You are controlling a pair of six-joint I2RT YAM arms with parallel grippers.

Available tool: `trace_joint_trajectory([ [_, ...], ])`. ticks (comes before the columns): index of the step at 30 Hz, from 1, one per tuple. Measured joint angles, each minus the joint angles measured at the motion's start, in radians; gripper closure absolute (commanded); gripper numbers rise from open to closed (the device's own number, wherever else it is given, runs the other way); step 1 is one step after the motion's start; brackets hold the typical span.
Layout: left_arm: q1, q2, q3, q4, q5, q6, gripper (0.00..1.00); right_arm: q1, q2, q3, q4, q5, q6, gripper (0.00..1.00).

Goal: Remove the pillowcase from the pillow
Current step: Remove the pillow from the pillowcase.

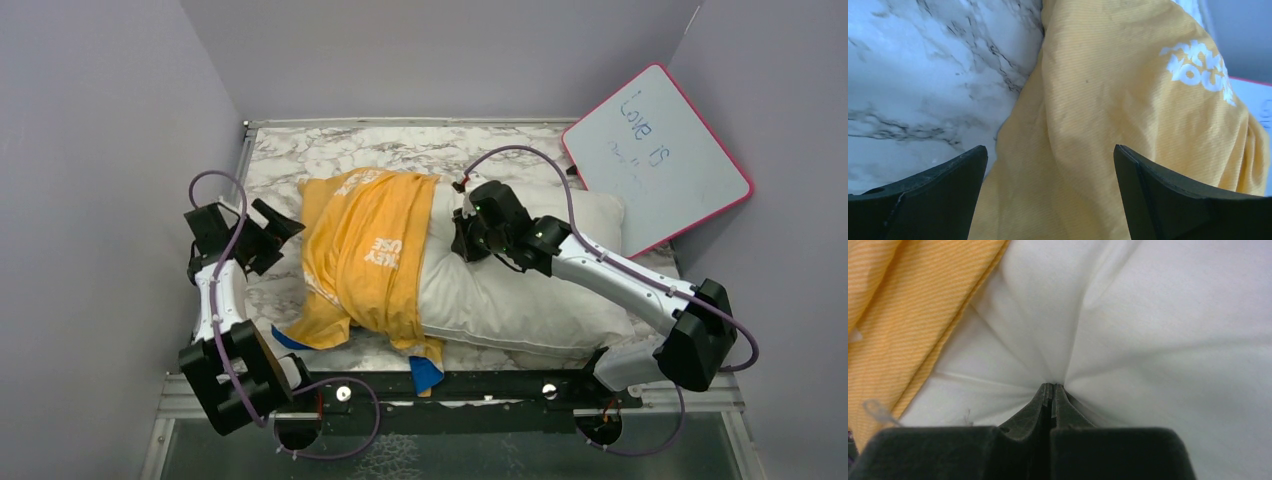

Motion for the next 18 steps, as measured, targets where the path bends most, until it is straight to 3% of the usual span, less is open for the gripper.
trace_joint_trajectory([
  [3,0.065,0.039,-0.14,0.157,0.155,-0.11,0.01,-0.004,0.0,0.001,0.0,-0.019,-0.004,0.96],
  [12,0.049,0.097,-0.386,0.536,0.409,-0.312,0.01,-0.006,0.006,0.008,-0.005,-0.064,-0.007,0.94],
  [14,0.006,0.137,-0.41,0.6,0.431,-0.345,0.12,-0.01,0.008,0.008,-0.005,-0.073,-0.007,0.94],
  [18,-0.08,0.187,-0.434,0.735,0.446,-0.428,0.54,-0.013,0.012,0.009,-0.006,-0.086,-0.007,0.94],
])
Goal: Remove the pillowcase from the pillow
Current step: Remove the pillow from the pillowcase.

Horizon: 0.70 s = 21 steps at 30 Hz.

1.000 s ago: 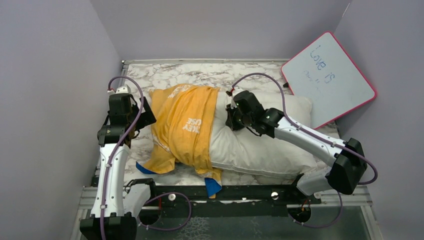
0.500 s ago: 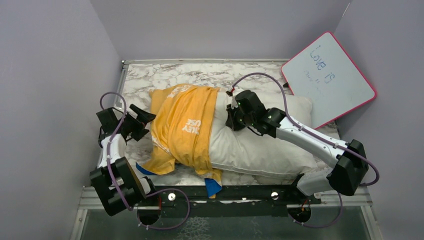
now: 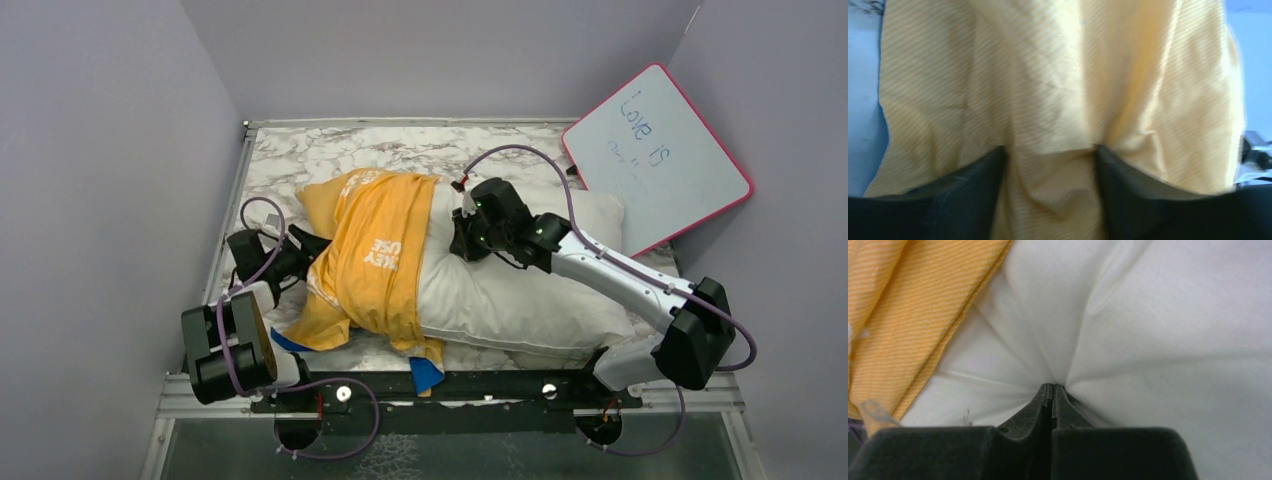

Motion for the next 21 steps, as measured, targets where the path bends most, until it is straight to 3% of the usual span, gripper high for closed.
trace_joint_trajectory([
  [3,-0.005,-0.036,-0.013,0.077,0.0,-0.053,0.99,0.0,0.001,0.001,0.0,-0.003,0.0,0.94],
  [9,0.069,-0.094,0.034,0.065,-0.005,-0.062,1.0,0.0,0.001,0.001,0.0,-0.011,0.002,0.95],
  [14,0.184,-0.142,0.298,-0.34,-0.142,0.175,1.0,0.0,0.001,-0.007,0.005,-0.009,0.011,0.95],
  [18,0.185,-0.175,0.504,-0.621,-0.288,0.351,1.0,0.0,0.001,-0.011,0.014,-0.007,0.018,0.95],
  [21,0.186,-0.184,0.544,-0.742,-0.39,0.407,1.0,0.0,0.001,-0.011,0.019,-0.008,0.029,0.95],
])
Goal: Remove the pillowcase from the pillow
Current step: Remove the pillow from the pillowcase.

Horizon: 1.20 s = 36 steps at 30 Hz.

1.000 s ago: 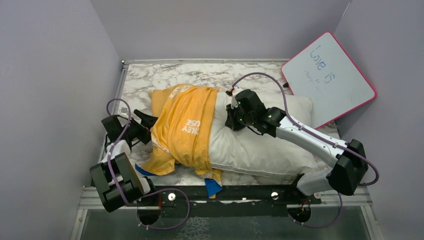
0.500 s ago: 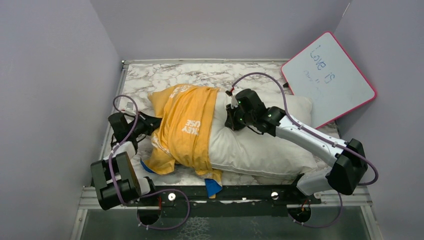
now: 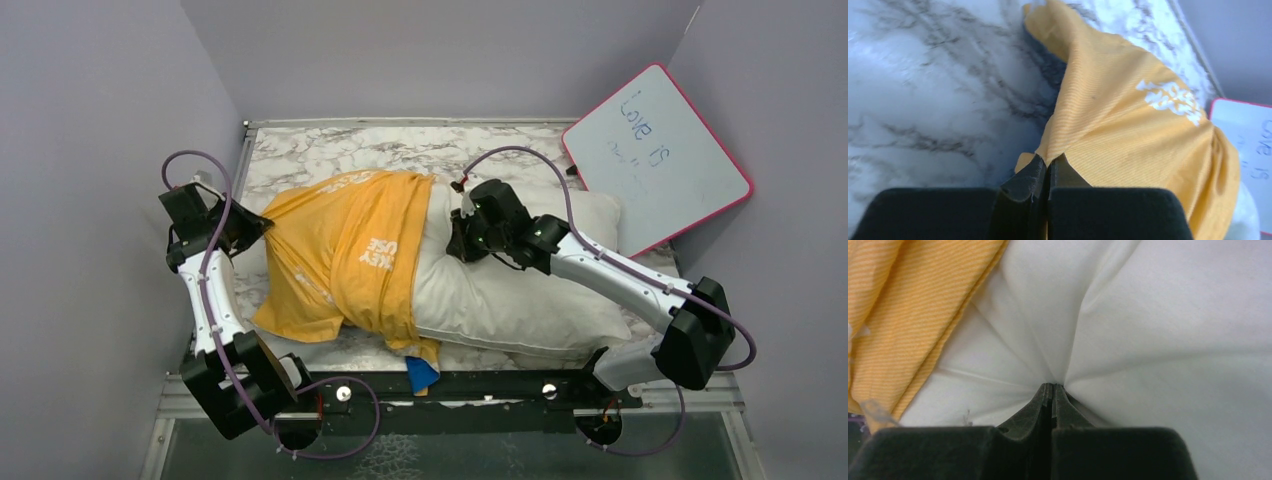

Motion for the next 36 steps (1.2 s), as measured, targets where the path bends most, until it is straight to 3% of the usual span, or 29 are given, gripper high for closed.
trace_joint_trajectory([
  [10,0.003,0.008,0.163,-0.277,-0.335,0.1,1.0,-0.009,0.016,0.003,0.018,-0.005,0.03,0.97],
  [15,0.003,0.021,0.234,-0.313,-0.418,0.131,1.0,-0.036,0.015,0.003,0.028,-0.006,0.032,0.94],
  [18,0.008,0.021,0.233,-0.299,-0.383,0.134,1.0,-0.04,0.011,0.003,0.027,-0.029,0.017,0.79],
  [26,-0.024,-0.007,-0.015,-0.094,-0.072,0.134,1.0,-0.052,-0.081,0.1,-0.103,-0.038,-0.002,0.05],
  [27,-0.045,-0.009,-0.041,-0.085,-0.052,0.134,1.0,-0.053,-0.107,0.115,-0.128,0.0,-0.003,0.01],
  [31,-0.133,-0.028,-0.12,-0.068,-0.011,0.131,1.0,-0.084,-0.189,0.158,-0.226,0.232,0.019,0.0],
  [36,-0.17,-0.066,-0.142,-0.05,0.004,0.126,1.0,-0.33,-0.244,0.081,-0.316,0.34,0.056,0.0],
])
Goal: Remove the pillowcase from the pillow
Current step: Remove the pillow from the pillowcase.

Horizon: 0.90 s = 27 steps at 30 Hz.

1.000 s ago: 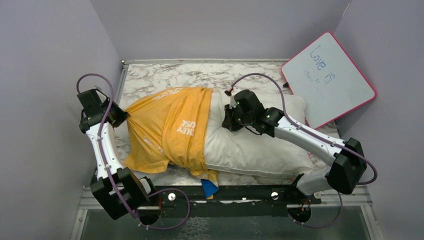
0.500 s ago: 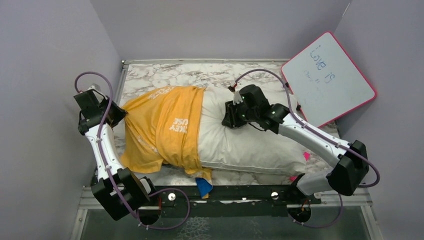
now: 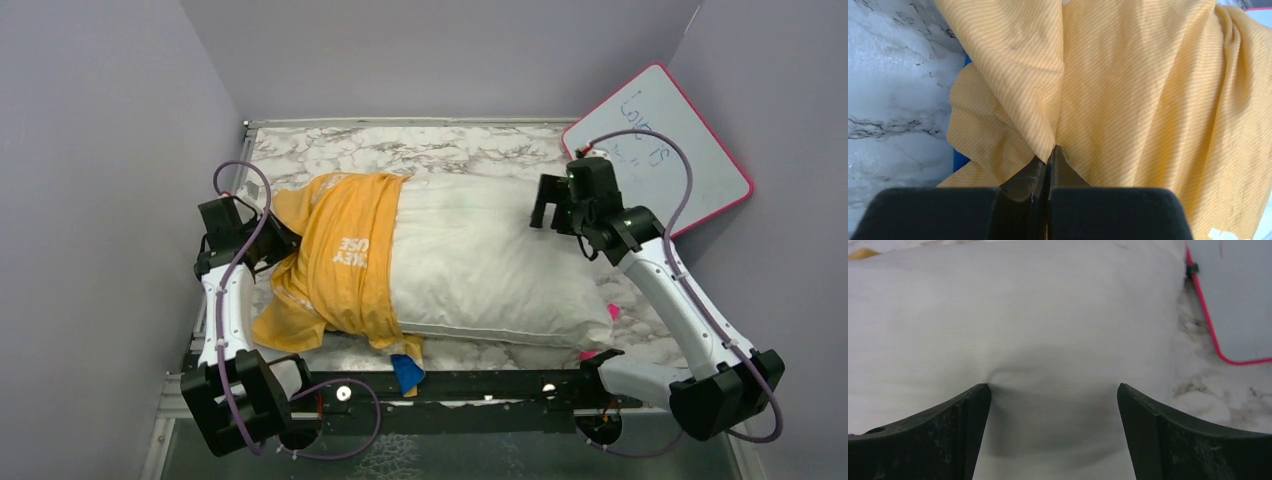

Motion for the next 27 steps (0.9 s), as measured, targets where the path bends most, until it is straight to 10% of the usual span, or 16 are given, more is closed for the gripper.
trace_joint_trajectory([
  [6,-0.003,-0.019,-0.024,0.021,0.029,-0.001,1.0,-0.206,-0.097,-0.173,0.018,-0.087,0.058,0.03],
  [15,-0.014,-0.019,-0.046,0.037,0.045,0.0,1.0,-0.24,0.057,-0.264,0.184,-0.462,0.082,0.98],
  [27,-0.096,-0.029,-0.132,0.092,0.047,-0.061,1.0,-0.23,0.262,0.225,0.096,-0.292,-0.056,0.99],
])
